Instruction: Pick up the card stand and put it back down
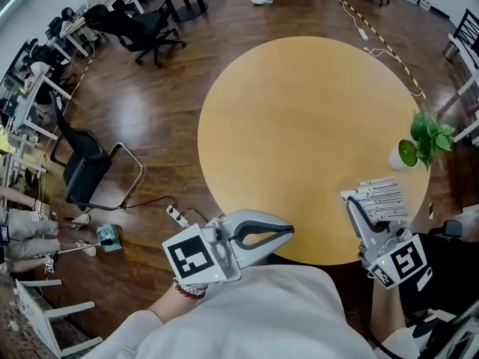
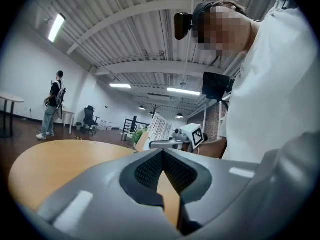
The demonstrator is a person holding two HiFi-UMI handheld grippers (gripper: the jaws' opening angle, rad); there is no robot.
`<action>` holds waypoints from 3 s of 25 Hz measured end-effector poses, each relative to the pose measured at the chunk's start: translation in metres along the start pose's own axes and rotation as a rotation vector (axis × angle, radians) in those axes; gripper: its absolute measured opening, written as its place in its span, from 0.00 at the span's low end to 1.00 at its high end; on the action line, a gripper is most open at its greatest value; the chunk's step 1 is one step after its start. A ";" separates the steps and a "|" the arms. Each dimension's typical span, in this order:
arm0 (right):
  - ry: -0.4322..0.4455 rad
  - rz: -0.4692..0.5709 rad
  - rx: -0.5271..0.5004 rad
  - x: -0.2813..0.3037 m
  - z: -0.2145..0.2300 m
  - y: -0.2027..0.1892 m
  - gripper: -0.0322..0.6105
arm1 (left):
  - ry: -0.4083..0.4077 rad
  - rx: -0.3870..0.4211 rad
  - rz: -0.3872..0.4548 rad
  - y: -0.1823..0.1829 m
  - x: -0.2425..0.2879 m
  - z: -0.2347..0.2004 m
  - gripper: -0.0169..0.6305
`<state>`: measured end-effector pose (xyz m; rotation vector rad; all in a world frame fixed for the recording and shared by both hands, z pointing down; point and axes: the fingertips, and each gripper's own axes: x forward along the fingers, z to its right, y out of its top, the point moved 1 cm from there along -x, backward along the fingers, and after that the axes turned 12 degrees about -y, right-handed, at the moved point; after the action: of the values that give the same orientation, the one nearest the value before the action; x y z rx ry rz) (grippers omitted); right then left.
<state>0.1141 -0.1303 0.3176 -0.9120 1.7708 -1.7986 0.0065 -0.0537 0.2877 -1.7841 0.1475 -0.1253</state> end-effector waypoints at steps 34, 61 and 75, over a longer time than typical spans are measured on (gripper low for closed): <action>0.302 -0.369 -0.331 0.303 0.151 -0.249 0.41 | 0.475 -0.413 -0.064 -0.066 -0.019 -0.087 0.02; -0.046 -0.112 0.170 0.070 -0.027 -0.046 0.52 | 0.520 -0.314 -0.026 -0.119 -0.199 -0.028 0.02; -0.438 -0.039 0.285 -0.099 -0.151 0.020 0.53 | 0.109 -0.155 -0.006 -0.075 -0.182 0.043 0.02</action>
<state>0.0691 0.0435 0.2912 -1.1209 1.2014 -1.6597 -0.1630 0.0342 0.3503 -1.9325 0.2353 -0.2205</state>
